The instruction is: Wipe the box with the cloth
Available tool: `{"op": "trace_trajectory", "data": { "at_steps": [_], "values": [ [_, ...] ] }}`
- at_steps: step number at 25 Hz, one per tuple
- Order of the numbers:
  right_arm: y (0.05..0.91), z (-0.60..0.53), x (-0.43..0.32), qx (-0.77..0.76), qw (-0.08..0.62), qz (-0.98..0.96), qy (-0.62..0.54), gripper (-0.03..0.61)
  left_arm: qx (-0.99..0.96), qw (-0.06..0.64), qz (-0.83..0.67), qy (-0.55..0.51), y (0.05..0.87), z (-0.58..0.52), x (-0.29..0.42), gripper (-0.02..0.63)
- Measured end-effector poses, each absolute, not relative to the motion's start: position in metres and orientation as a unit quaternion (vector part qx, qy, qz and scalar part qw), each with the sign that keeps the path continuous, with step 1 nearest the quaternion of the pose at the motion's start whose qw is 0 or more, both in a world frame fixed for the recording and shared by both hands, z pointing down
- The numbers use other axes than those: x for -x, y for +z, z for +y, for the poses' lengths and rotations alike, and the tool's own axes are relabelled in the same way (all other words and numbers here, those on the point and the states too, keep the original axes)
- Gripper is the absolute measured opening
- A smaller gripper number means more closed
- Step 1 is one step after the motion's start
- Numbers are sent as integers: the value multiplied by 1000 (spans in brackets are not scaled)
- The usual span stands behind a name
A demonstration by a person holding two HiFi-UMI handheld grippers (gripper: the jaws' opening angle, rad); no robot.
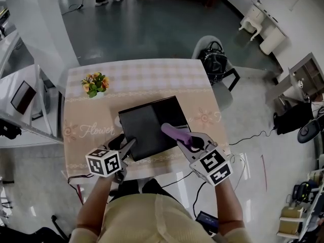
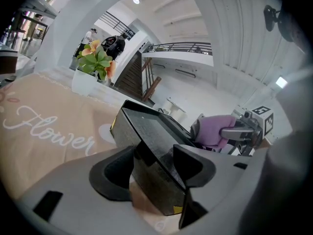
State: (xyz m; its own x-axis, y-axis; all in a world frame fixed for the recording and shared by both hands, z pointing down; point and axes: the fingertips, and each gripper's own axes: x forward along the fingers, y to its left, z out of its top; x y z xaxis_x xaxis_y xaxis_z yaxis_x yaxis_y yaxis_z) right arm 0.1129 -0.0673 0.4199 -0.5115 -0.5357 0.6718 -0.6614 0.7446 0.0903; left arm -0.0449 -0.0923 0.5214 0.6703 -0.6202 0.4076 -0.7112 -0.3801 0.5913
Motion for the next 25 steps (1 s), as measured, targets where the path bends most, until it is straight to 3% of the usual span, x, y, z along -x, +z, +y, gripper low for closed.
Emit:
{"op": "trace_trajectory", "data": {
  "at_steps": [4, 13, 19, 25],
  "values": [
    [386, -99, -127, -429, 324, -843, 15, 83, -827, 387, -403, 58, 522, -92, 45, 255],
    [396, -151, -86, -463, 349, -804, -134, 83, -825, 389, -406, 56, 522, -92, 45, 255],
    [454, -158, -43, -389, 400, -824, -99, 83, -826, 390, -404, 54, 521, -91, 43, 255],
    [477, -151, -19, -327, 405, -853, -40, 83, -825, 389, -405, 55, 520, -88, 45, 255]
  ]
}}
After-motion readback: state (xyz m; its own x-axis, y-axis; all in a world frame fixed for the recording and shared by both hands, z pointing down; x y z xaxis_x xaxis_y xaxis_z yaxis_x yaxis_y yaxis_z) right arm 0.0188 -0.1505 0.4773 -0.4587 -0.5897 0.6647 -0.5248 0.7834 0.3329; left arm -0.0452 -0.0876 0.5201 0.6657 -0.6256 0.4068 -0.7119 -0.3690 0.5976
